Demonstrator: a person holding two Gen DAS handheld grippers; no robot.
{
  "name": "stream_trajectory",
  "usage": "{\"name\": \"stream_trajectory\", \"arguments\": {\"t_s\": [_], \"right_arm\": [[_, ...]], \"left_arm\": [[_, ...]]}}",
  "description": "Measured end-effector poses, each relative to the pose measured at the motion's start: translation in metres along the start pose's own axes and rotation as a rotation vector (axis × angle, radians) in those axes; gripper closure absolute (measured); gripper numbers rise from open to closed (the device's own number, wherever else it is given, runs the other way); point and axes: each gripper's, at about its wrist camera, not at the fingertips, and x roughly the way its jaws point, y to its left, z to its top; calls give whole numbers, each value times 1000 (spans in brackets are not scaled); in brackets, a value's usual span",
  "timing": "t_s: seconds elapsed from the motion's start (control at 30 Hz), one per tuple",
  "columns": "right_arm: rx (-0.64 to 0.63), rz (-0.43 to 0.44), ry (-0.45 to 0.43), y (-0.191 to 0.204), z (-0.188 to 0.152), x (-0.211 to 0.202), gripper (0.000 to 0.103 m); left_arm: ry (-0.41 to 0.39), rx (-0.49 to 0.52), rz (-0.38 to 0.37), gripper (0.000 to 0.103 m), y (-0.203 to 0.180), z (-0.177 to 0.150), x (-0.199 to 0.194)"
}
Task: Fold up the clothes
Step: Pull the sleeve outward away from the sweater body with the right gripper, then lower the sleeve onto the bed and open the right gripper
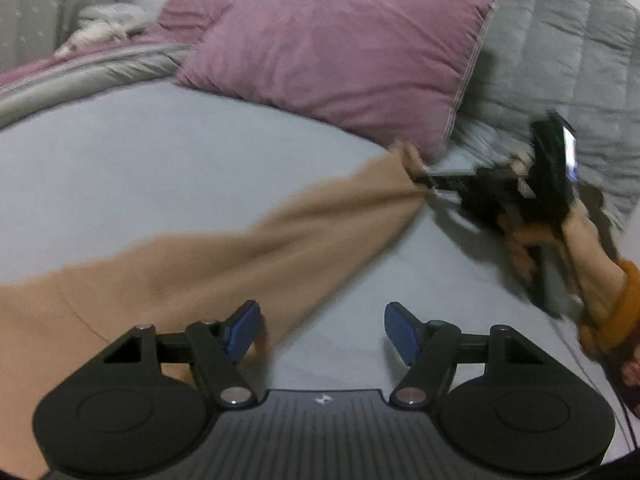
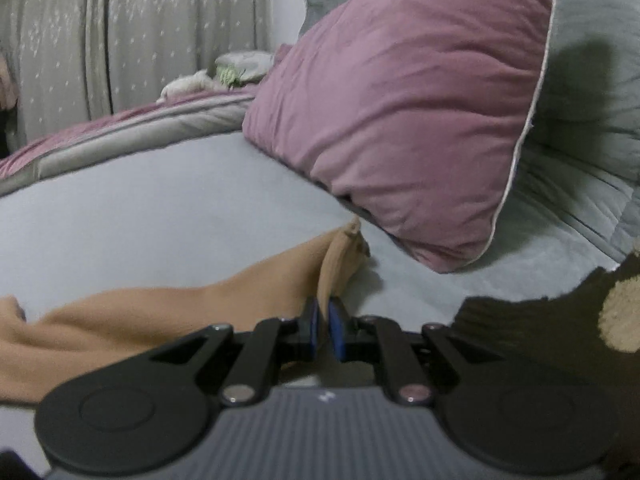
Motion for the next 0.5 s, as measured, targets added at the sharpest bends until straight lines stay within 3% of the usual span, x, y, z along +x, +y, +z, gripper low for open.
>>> {"name": "stream_trajectory", "arguments": {"t_s": [0.17, 0.27, 0.5], "right_arm": [[-30, 46, 58, -4, 5, -14, 90], [-52, 94, 51, -4, 15, -31, 52], [-82, 228, -19, 9, 49, -37, 54]], "left_arm": [[-37, -20, 147, 35, 24, 18, 0], [-40, -23, 208, 35, 38, 22, 2], [3, 11, 288, 35, 59, 23, 12]]}}
